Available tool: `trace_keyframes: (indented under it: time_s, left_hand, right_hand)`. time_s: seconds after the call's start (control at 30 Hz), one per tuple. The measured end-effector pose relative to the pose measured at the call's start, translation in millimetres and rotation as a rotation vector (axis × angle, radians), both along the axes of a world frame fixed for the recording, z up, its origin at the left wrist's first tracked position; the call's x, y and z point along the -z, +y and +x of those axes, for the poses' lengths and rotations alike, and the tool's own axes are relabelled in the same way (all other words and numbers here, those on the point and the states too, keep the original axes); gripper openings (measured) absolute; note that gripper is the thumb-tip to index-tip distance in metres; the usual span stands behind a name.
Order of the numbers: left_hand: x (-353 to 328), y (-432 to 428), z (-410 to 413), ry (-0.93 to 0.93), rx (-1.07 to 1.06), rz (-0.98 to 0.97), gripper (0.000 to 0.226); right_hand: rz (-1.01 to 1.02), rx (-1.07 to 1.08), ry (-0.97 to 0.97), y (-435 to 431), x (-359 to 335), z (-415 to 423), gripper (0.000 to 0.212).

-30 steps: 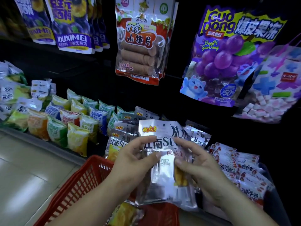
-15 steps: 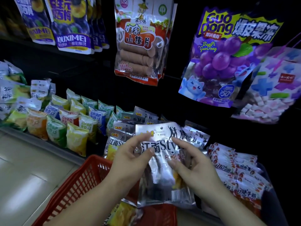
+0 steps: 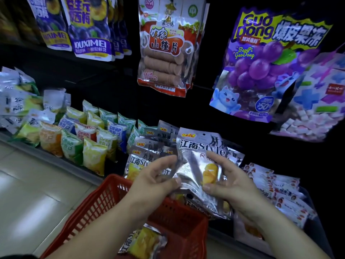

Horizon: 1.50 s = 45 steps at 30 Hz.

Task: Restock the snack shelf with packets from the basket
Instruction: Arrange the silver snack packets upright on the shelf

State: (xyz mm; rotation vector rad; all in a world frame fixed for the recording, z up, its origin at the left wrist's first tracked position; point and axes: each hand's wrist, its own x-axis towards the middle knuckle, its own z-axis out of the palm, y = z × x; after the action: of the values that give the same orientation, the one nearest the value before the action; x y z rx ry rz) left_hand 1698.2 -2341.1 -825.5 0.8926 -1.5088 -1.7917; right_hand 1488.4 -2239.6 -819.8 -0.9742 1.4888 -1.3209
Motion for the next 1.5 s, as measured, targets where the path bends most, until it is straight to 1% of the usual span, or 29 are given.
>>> trace_keyframes:
  time_s: [0.13,0.27,0.33,0.4,0.47,0.57,0.6,0.63,0.67,0.7,0.73,0.77,0.83,0.87,0.93,1.0,1.03,1.1,1.13,1.17,1.2,1.23,1.27,1.3,1.33,1.37,1.4,1.43,1.5]
  left_hand:
    - [-3.3,3.9,-0.3,0.003,0.102,-0.007,0.063]
    - [-7.5,1.7,-1.7,0.025,0.125,-0.02,0.066]
    - [-6.7,1.3,-2.0,0.041,0.151,-0.021,0.068]
    - [-5.4,0.0,-1.2,0.051,0.139,-0.03,0.068]
    - [-5.4,-0.7,-0.5,0.066,0.146,-0.018,0.066]
    - [-2.9,-1.6,-1.0,0.043,0.143,-0.001,0.058]
    - [0.1,-1.8,-1.2,0.011,0.104,-0.053,0.052]
    - [3.3,-3.1,-0.7,-0.064,0.01,-0.188,0.045]
    - [6.0,-4.9,-0.2,-0.177,-0.098,-0.393,0.039]
    - [7.4,-3.9,-0.3,-0.257,-0.162,-0.576,0.035]
    - [7.0,0.0,-2.3,-0.26,-0.167,-0.681,0.035]
    - [5.3,6.3,-5.7,-0.219,-0.131,-0.705,0.038]
    - [0.0,19.7,-13.0,-0.16,-0.035,-0.638,0.05]
    - [-2.6,23.3,-15.8,-0.156,-0.022,-0.601,0.056]
    - [-3.0,22.0,-17.8,-0.129,-0.038,-0.485,0.064]
    - [-2.5,13.4,-15.7,-0.084,-0.013,-0.271,0.068]
    - [0.1,9.1,-15.6,-0.07,0.013,-0.191,0.07]
    - [4.3,5.6,-16.3,-0.04,0.077,-0.109,0.071]
    - [6.8,3.9,-18.3,-0.012,0.118,-0.082,0.068]
    - [8.2,3.1,-22.3,0.022,0.167,-0.065,0.062]
    - [8.1,2.7,-27.1,0.05,0.218,-0.058,0.057]
    - [7.0,3.1,-31.8,0.059,0.259,-0.063,0.053]
    - [7.8,1.3,-37.5,0.047,0.269,-0.079,0.052]
    - [9.6,-2.3,-44.3,0.026,0.249,-0.114,0.052]
    - [12.3,-6.3,-51.4,-0.012,0.218,-0.17,0.052]
    - [16.8,-11.3,-58.4,-0.078,0.175,-0.234,0.048]
    - [20.9,-16.0,-64.7,-0.175,0.123,-0.292,0.046]
    - [26.8,-21.0,-70.8,-0.279,0.078,-0.337,0.048]
    - [38.3,-30.9,-83.9,-0.449,0.11,-0.387,0.051]
  right_hand:
    - [-0.029,0.095,0.042,-2.7,3.2,0.5,0.074]
    - [-0.019,0.134,0.044,-2.7,5.7,-3.8,0.06]
    - [-0.02,0.13,0.031,-3.0,3.6,-2.6,0.058]
    - [-0.027,0.077,0.008,-2.6,-0.2,0.1,0.062]
    - [-0.035,0.02,-0.018,-1.4,-3.2,0.0,0.074]
    - [-0.035,0.007,0.047,0.7,-4.3,0.0,0.083]
    - [-0.022,0.009,0.103,1.6,-4.1,0.6,0.084]
    - [-0.004,0.007,0.165,1.9,-3.8,1.9,0.083]
    - [0.014,0.006,0.223,2.5,-4.1,3.8,0.084]
    - [0.023,0.007,0.265,2.8,-4.1,7.4,0.086]
    - [0.013,0.007,0.287,3.9,-4.6,13.2,0.088]
    - [-0.019,0.004,0.299,4.7,-4.9,20.7,0.089]
    - [-0.091,-0.043,0.305,6.1,-4.7,35.3,0.087]
    - [-0.102,-0.092,0.287,7.0,-4.2,40.0,0.085]
    - [-0.088,-0.182,0.149,8.5,-7.4,41.5,0.085]
    - [-0.063,-0.163,0.026,8.8,-12.9,35.5,0.078]
    - [-0.073,-0.08,0.043,7.5,-14.8,32.3,0.07]
    - [-0.084,0.177,0.194,3.3,-15.0,18.8,0.062]
    - [-0.056,0.261,0.301,1.9,-15.7,11.5,0.067]
    - [-0.02,0.284,0.384,0.8,-17.6,3.7,0.077]
    - [0.007,0.274,0.402,-0.5,-18.0,-4.9,0.087]
    - [0.015,0.263,0.339,-2.1,-16.7,-14.9,0.091]
    - [0.0,0.259,0.248,-3.5,-17.0,-23.8,0.082]
    - [-0.019,0.281,0.169,-6.7,-17.2,-32.6,0.063]
    - [-0.027,0.345,0.136,-10.1,-18.4,-41.1,0.041]
    - [-0.023,0.414,0.159,-12.5,-19.2,-49.1,0.024]
    - [-0.02,0.467,0.209,-14.3,-16.3,-59.4,0.017]
    - [-0.02,0.496,0.265,-16.8,-11.6,-70.5,0.017]
    - [-0.016,0.496,0.366,-21.6,-0.2,-87.5,0.015]
